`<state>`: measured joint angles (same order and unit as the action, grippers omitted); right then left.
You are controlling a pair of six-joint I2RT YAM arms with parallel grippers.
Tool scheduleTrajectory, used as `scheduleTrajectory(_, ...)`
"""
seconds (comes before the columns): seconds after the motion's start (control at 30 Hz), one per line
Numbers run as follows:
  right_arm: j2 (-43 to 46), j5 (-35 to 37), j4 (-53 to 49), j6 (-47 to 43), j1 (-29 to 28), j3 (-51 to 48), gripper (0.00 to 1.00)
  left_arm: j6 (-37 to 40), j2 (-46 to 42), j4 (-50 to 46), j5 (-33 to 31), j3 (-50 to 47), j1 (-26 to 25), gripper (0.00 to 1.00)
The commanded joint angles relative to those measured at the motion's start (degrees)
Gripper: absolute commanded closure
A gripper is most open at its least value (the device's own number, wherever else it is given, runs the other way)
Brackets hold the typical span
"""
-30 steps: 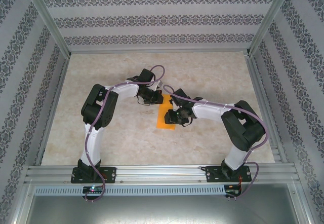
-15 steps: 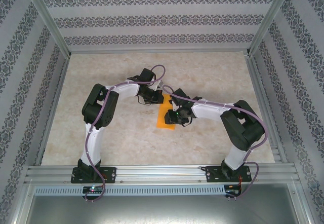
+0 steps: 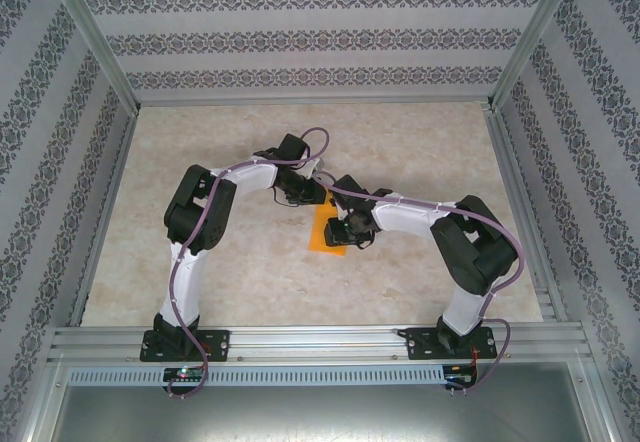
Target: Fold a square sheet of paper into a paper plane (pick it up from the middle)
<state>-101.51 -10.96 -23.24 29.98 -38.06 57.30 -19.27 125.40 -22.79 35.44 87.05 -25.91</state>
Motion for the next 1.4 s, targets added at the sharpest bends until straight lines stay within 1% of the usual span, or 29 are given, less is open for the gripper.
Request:
scheduleTrajectory(0.0, -4.6, 4.9, -5.2, -0.7, -0.7, -1.5, 0.64, 1.5, 1.6, -4.3, -4.5, 0.6, -0.5, 0.79)
scheduleTrajectory(0.27, -4.9, 4.8, -4.4, -0.3, -1.0, -2.2, 0.65, 1.9, -3.4, -6.6, -7.9, 3.2, -0.2, 0.61)
scheduleTrajectory(0.43, -4.6, 3.8, -3.2, 0.0, -0.7, -2.7, 0.65, 2.9, -7.2, -9.3, -12.1, 2.5, 0.1, 0.58)
scheduleTrajectory(0.53, -4.5, 2.7, -2.0, 0.4, -0.6, -2.9, 0.65, 2.5, -10.7, -9.4, -12.9, 0.1, 0.4, 0.57)
scheduleTrajectory(0.57, -4.5, 2.3, -1.7, 0.4, -0.5, -3.0, 0.65, 2.2, -11.8, -8.9, -12.2, -0.9, 0.4, 0.59)
scheduleTrajectory(0.67, -4.0, 1.3, -0.5, 0.8, -0.4, -3.3, 0.65, -0.8, -13.4, -5.9, -5.4, -5.0, 0.4, 0.67)
scheduleTrajectory(0.73, -3.6, 0.9, -0.1, 1.0, -0.3, -3.5, 0.65, -3.4, -13.0, -2.8, -0.4, -7.9, 0.4, 0.76)
scheduleTrajectory(0.8, -3.2, 0.6, 0.4, 1.1, -0.2, -3.8, 0.66, -5.6, -12.5, 0.3, 2.3, -10.4, 0.3, 0.83)
scheduleTrajectory(0.83, -3.0, 0.4, 0.6, 1.1, -0.1, -3.9, 0.66, -5.9, -12.2, 1.0, 2.5, -11.2, 0.0, 0.86)
scheduleTrajectory(0.9, -2.6, 0.0, 1.2, 1.3, 0.0, -4.2, 0.66, -6.2, -11.7, 2.2, 2.6, -12.5, -0.2, 0.88)
scheduleTrajectory(1.13, -1.4, -1.8, 3.3, 2.3, 0.7, -5.4, 0.66, -7.5, -9.2, 6.6, 5.2, -14.4, -1.3, 0.91)
scheduleTrajectory(1.27, -0.8, -2.9, 5.0, 3.2, 1.1, -6.0, 0.66, -6.5, -7.3, 5.8, 4.3, -14.4, -1.7, 0.93)
scheduleTrajectory(1.37, -0.2, -3.7, 5.9, 3.6, 1.3, -6.2, 0.66, -4.8, -6.2, 4.0, 1.9, -13.8, -2.0, 0.94)
